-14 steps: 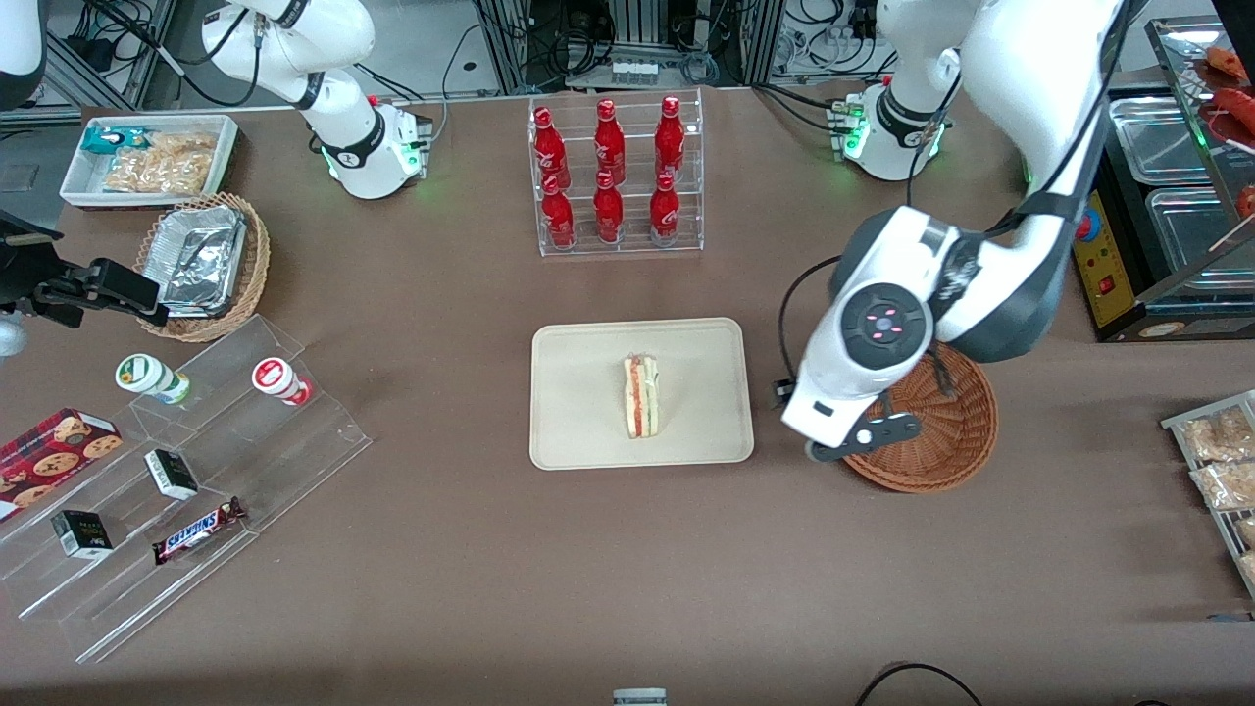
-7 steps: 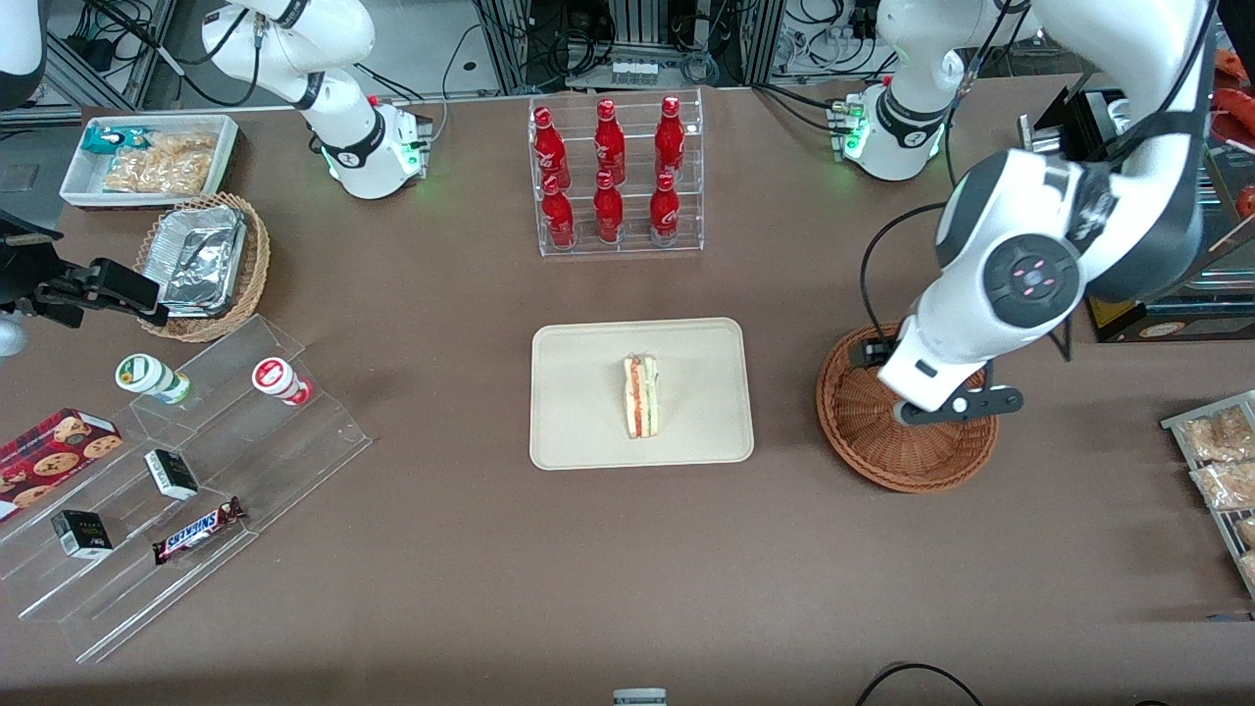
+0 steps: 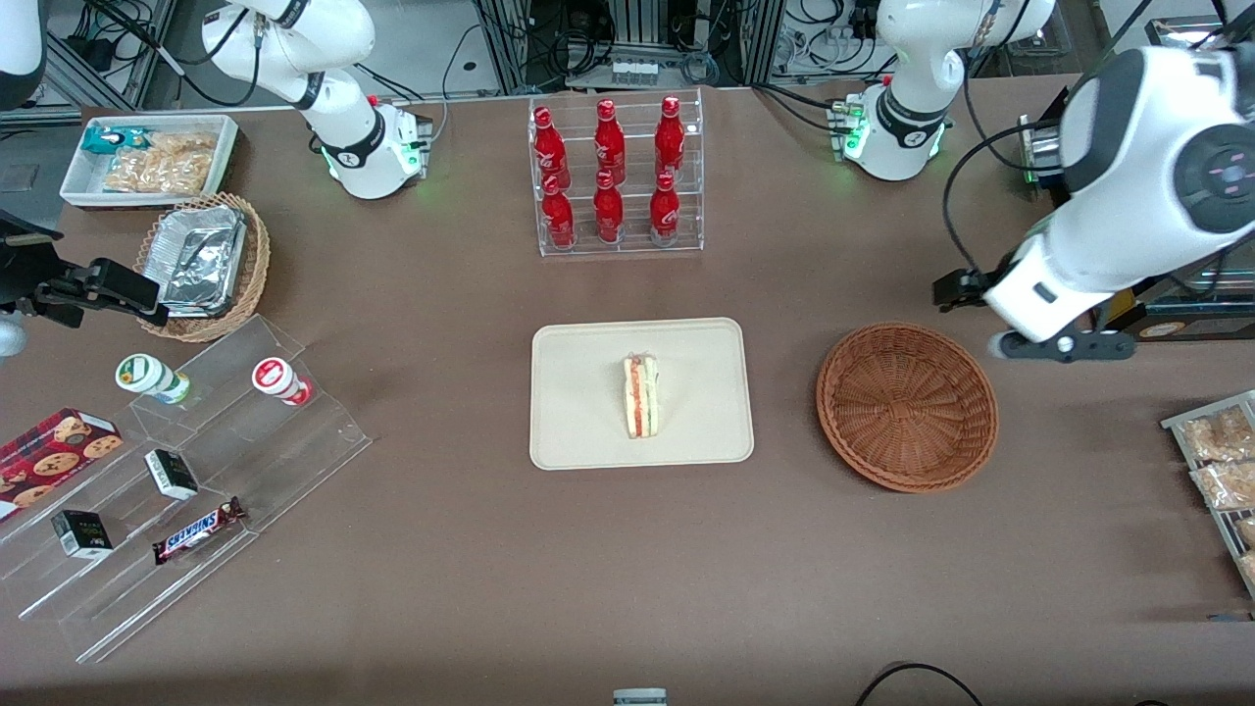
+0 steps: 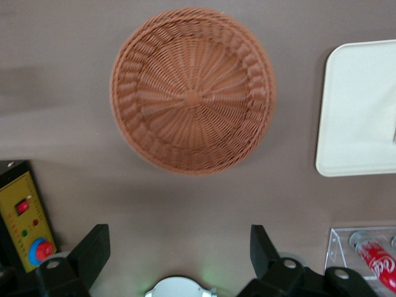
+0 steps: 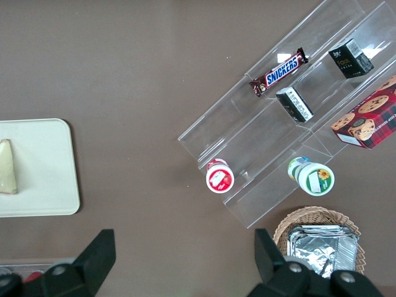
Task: Place sandwich from basket to tray
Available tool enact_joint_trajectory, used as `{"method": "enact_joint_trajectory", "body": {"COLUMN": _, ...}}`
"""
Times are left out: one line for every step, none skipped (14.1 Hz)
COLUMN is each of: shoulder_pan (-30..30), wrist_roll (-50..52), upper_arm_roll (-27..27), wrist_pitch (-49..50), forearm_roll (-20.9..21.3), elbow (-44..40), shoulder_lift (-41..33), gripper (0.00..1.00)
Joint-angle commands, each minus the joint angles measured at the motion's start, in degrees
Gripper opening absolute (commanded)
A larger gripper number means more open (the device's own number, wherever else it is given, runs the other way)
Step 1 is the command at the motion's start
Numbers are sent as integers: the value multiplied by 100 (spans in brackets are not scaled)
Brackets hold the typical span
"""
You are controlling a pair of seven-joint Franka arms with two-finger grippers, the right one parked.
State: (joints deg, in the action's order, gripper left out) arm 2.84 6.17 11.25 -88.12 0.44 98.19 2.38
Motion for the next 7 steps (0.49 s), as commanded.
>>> {"method": "enact_joint_trajectory", "body": {"shoulder_pan": -134, "wrist_roll": -535, "upper_arm_roll": -482, "wrist_pitch": 207, "forearm_roll": -132, "elbow": 17, "shoulder_lift": -396, "gripper": 100}}
{"method": "enact_joint_trajectory", "body": {"shoulder_pan": -143, "wrist_roll": -764, "upper_arm_roll": -623, "wrist_pitch": 216, "forearm_roll": -132, "elbow": -27, "shoulder_lift": -457, "gripper": 100}}
{"method": "enact_joint_trajectory", "body": {"shoulder_pan": -169, "wrist_roll": -966, "upper_arm_roll": -763, "wrist_pitch": 216, "forearm_roll": -132, "elbow": -115, "shoulder_lift": -493, "gripper": 100}}
{"method": "enact_joint_trajectory", "body": {"shoulder_pan": -239, "wrist_roll": -1090, "upper_arm_roll": -913, "wrist_pitch": 216, "forearm_roll": -132, "elbow": -211, "shoulder_lift": -511, "gripper": 100}}
{"method": "enact_joint_trajectory", "body": {"shoulder_pan": -275, "wrist_roll": -1126, "upper_arm_roll": -1001, "wrist_pitch": 207, "forearm_roll": -132, "elbow": -299, "shoulder_lift": -528, "gripper": 100}}
{"method": "enact_joint_trajectory", "body": {"shoulder_pan": -284, "wrist_roll": -1083, "upper_arm_roll": -1011, "wrist_pitch": 207, "forearm_roll": -123, "elbow": -379, "shoulder_lift": -537, "gripper": 100}}
{"method": "enact_joint_trajectory", "body": {"shoulder_pan": -293, "wrist_roll": -1065, "upper_arm_roll": -1011, "wrist_pitch": 207, "forearm_roll": -105, "elbow": -440, "shoulder_lift": -537, "gripper": 100}}
